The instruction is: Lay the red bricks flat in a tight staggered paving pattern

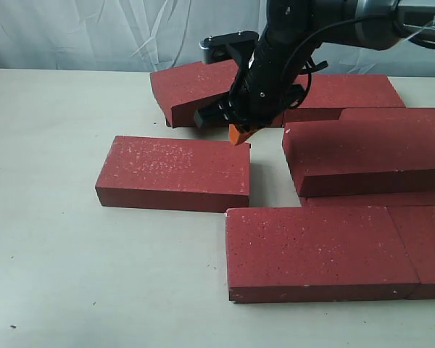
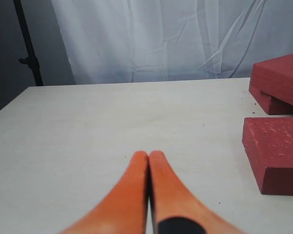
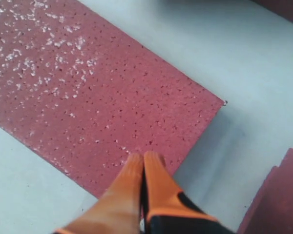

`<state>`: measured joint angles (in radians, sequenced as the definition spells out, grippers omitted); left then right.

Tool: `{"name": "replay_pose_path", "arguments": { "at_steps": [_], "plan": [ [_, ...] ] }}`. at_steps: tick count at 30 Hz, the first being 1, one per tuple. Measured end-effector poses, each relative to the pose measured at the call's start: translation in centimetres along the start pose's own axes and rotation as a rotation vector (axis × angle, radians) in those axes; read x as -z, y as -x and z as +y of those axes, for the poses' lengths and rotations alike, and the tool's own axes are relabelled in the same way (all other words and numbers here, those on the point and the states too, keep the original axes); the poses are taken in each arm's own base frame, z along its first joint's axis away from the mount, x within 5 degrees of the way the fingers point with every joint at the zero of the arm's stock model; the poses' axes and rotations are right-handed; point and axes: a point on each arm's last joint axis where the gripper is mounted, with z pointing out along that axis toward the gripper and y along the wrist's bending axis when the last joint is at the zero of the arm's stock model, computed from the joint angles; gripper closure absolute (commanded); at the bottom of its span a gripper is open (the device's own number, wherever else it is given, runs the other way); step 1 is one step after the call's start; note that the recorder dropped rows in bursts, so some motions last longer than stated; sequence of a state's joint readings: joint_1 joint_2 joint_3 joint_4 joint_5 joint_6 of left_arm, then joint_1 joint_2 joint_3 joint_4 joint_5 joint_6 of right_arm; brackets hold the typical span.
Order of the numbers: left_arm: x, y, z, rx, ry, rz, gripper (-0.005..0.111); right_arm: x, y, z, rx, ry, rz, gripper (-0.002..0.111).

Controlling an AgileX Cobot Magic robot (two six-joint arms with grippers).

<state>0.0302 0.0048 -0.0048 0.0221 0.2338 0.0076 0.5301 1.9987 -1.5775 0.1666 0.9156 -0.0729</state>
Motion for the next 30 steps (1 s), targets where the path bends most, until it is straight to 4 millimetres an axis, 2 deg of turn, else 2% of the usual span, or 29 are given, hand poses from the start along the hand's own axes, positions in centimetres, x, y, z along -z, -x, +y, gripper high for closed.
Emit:
{"name": "replay_pose_path", "arguments": {
  "at_steps": [16,23,30],
  "plan": [
    [0.0,0.0,0.0,0.0,0.0,0.0,0.107,0.1,-0.2,0.3,-0.047,0.034,0.017,0.109],
    [0.0,0.0,0.0,0.0,0.0,0.0,0.107,2.1,-0.9,0.9,-0.053,0.068,0.077,0.109],
    [0.0,0.0,0.0,0.0,0.0,0.0,0.107,5.5,-2.3,1.1,-0.051,0.079,0.079,0.109]
  ]
}}
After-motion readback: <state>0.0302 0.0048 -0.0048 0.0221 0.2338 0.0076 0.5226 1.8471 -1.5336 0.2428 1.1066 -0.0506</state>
